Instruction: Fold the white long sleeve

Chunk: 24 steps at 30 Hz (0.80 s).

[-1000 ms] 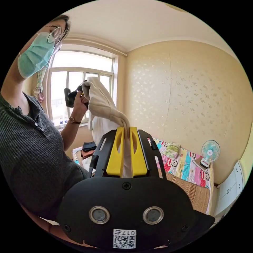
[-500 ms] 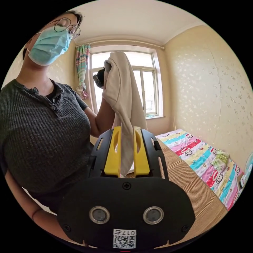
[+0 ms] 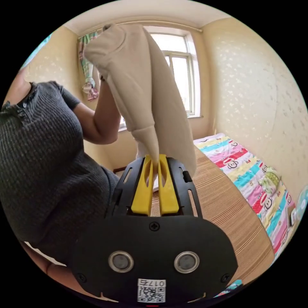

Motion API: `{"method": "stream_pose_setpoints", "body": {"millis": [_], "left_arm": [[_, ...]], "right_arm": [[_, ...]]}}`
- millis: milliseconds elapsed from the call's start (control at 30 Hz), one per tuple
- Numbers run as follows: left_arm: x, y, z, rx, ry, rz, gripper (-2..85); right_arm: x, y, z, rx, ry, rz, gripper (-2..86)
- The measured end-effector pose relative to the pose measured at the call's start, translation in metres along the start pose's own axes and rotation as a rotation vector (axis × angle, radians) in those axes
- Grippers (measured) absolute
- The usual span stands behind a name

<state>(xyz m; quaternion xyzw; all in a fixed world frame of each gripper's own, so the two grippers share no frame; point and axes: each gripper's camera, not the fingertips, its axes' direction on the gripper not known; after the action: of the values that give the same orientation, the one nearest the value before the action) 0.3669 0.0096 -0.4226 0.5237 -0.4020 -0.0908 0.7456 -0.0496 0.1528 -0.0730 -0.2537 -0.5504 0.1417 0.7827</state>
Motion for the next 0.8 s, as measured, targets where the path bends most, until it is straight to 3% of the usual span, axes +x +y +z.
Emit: {"method": "stream_pose_setpoints", "body": {"millis": [67,167,333,433,600,667,733,800], "left_arm": [[-0.026,-0.017,0.010,-0.127,-0.036,0.001,-0.5],[-0.071,-0.025,0.033,-0.467,0.001,0.061,-0.6],[-0.121,0.032,0.021,-0.886,0.087,0.111,-0.6],[-0.130,0.058,0.021,-1.072,0.245,0.012,-0.6],[-0.115,0.042,0.053,-1.097,0.490,-0.055,-0.4],[-0.109,0.027,0.084,-1.083,0.601,-0.059,-0.3],[-0.118,0.018,0.143,-1.150,0.546,-0.054,-0.2],[-0.141,0.029,0.197,-1.258,0.398,-0.045,0.0]], "right_arm": [[0.040,0.010,-0.076,0.177,0.072,0.159,3.7],[0.070,0.028,-0.164,0.381,0.124,0.264,3.6],[0.077,0.061,-0.242,0.358,0.232,0.323,3.7],[0.086,0.089,-0.281,0.407,0.122,0.417,3.8],[0.083,0.109,-0.379,0.633,0.082,0.507,3.9],[0.087,0.106,-0.423,0.833,0.019,0.527,3.9],[0.091,0.093,-0.447,0.906,0.070,0.518,3.8],[0.102,0.069,-0.465,0.845,0.228,0.539,3.7]]}}
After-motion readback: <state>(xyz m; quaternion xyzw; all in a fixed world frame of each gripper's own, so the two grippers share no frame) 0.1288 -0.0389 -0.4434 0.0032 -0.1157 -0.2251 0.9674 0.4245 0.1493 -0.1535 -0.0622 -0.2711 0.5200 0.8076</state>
